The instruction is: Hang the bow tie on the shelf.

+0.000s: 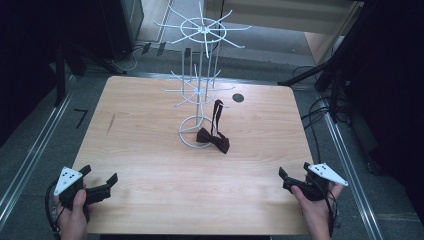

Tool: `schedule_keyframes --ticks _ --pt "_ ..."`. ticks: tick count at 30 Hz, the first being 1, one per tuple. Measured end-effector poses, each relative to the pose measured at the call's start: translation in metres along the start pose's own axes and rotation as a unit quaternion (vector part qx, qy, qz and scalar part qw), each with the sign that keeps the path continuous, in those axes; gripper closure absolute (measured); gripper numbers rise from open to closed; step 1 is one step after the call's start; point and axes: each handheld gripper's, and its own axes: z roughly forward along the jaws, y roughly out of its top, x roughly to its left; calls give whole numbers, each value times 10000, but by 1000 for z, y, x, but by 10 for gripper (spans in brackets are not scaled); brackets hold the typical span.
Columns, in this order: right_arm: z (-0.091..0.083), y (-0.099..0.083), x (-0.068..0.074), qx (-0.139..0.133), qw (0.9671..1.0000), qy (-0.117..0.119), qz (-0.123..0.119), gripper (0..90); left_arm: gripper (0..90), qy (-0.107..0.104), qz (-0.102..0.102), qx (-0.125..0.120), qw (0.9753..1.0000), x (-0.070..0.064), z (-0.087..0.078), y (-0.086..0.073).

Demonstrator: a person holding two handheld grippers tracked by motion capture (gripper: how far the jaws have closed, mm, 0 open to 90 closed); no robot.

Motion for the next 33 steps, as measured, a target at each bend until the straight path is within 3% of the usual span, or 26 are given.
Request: schedule_keyframes --ticks 23,33 --pt "-28 -30 -50 -8 9981 -531 319 19 1 3 -3 -10 10000 0 0 0" --pt "-32 -45 -59 -54 9972 -521 540 9 1 -4 11 3 10000 0 0 0"
